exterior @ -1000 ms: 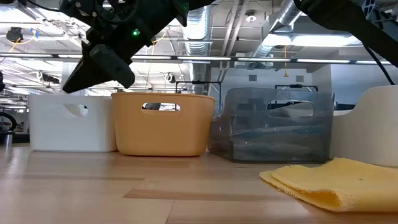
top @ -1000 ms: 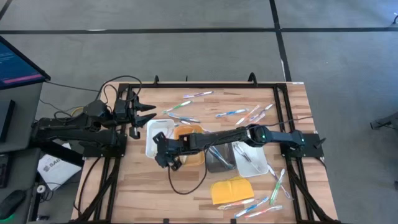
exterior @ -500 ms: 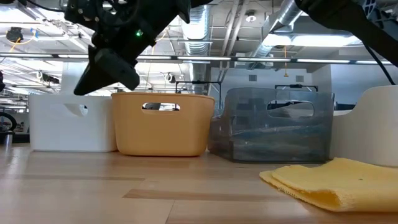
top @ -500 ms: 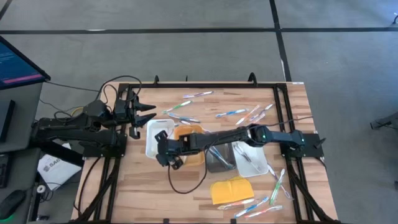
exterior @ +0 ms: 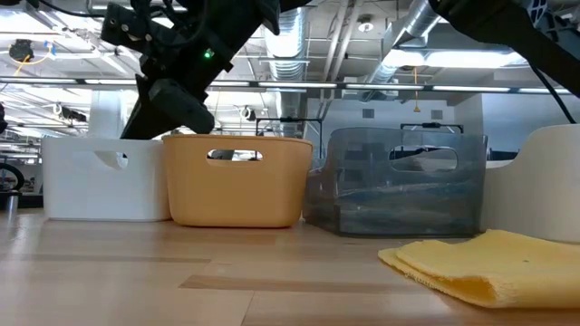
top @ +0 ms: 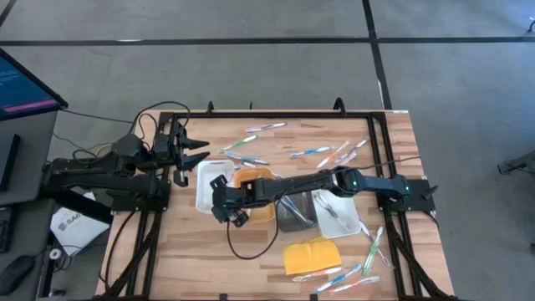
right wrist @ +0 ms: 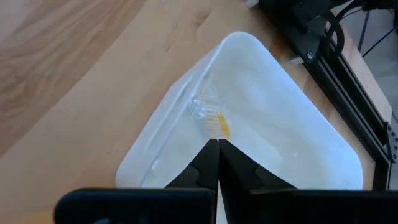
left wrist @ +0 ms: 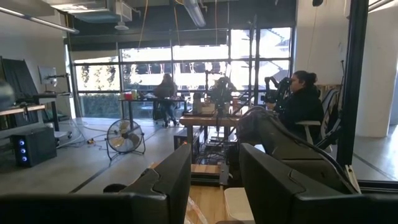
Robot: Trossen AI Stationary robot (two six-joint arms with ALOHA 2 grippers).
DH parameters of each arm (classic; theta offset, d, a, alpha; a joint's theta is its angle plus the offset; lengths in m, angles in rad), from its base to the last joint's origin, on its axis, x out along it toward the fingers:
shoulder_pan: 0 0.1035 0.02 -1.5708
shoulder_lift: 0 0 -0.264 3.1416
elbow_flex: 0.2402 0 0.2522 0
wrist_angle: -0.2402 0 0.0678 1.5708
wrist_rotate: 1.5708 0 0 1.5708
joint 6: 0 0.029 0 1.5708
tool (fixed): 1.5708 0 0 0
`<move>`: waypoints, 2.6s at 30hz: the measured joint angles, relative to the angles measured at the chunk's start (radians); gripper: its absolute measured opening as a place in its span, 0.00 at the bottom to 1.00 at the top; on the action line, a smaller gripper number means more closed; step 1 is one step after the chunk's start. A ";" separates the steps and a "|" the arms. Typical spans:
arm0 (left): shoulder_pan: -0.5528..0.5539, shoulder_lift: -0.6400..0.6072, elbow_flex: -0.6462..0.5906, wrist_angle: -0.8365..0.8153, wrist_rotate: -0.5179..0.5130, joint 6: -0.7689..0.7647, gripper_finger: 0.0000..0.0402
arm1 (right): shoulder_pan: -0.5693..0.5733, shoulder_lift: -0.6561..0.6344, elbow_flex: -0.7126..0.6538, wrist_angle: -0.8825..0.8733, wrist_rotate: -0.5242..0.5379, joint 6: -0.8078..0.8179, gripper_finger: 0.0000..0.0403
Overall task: Pick & Place Toothbrushes
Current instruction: Adjust the left white bin, then put the green toothbrush into the yellow bin
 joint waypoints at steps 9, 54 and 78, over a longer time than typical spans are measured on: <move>0.000 0.000 0.000 0.002 0.000 0.000 0.33 | 0.002 0.000 0.000 0.001 -0.044 0.000 0.00; 0.000 0.000 0.000 0.006 0.000 0.000 0.33 | 0.024 0.000 0.000 0.010 -0.085 0.001 0.00; 0.000 0.000 0.000 0.006 0.000 0.000 0.33 | 0.024 0.000 0.000 -0.001 -0.085 0.009 0.00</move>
